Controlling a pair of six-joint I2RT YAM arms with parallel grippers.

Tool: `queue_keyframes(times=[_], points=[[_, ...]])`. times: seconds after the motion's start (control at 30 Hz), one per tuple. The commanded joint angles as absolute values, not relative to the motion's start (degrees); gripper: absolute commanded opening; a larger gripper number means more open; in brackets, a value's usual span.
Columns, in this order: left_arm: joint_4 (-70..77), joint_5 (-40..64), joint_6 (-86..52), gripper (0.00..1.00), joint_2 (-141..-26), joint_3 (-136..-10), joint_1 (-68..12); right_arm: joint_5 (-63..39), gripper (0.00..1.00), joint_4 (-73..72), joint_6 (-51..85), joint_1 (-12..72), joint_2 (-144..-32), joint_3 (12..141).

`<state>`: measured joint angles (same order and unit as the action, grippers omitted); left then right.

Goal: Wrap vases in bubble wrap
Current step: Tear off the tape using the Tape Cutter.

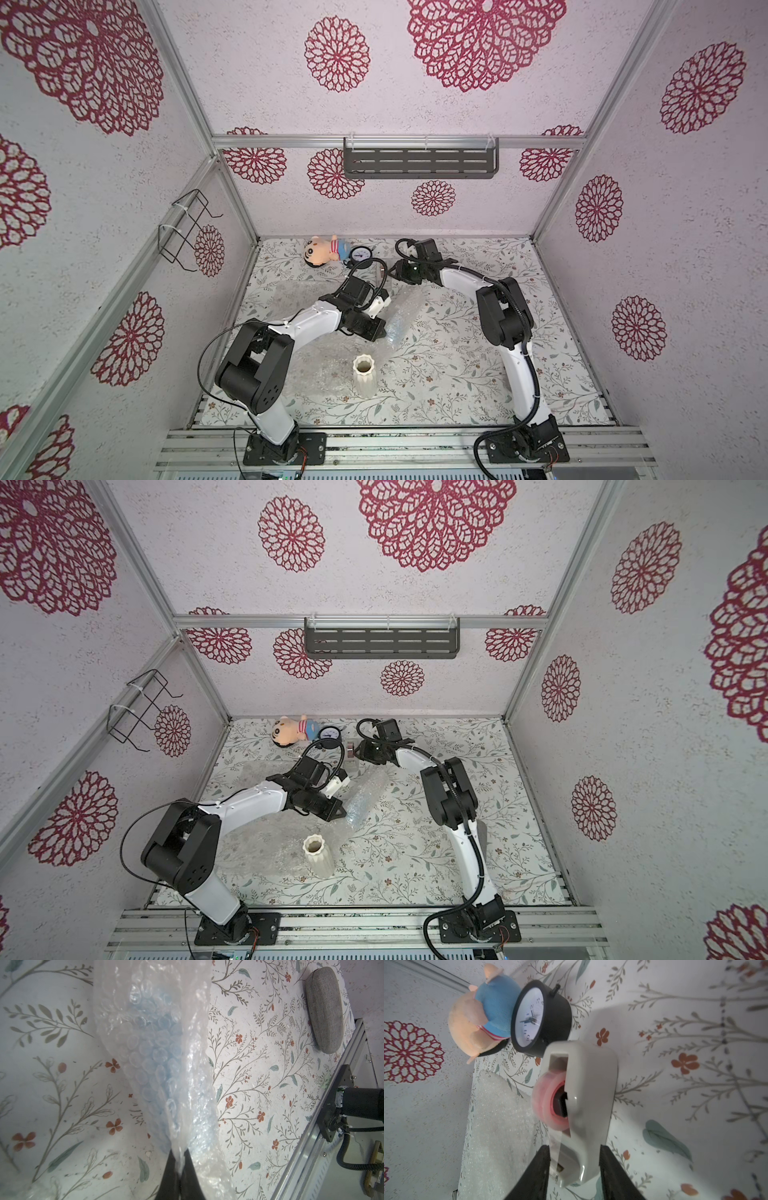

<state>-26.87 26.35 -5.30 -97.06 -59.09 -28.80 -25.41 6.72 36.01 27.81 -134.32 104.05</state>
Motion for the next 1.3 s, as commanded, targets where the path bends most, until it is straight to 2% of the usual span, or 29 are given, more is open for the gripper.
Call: queue_keyframes(times=[0.0, 0.6, 1.27], points=[[-25.88, 28.0, -3.62, 0.0, -95.91, -59.45, -28.44, -26.52, 0.43, 9.32, 37.37, 28.39, -132.57, 105.28], [-24.69, 28.74, -3.38, 0.0, -95.62, -58.35, -28.3, -27.59, 0.39, 12.17, 41.08, 29.01, -136.7, 112.16], [-24.73, 29.0, -3.13, 0.0, -95.71, -58.52, -28.21, -29.97, 0.35, 11.15, 44.15, 29.18, -140.19, 113.03]])
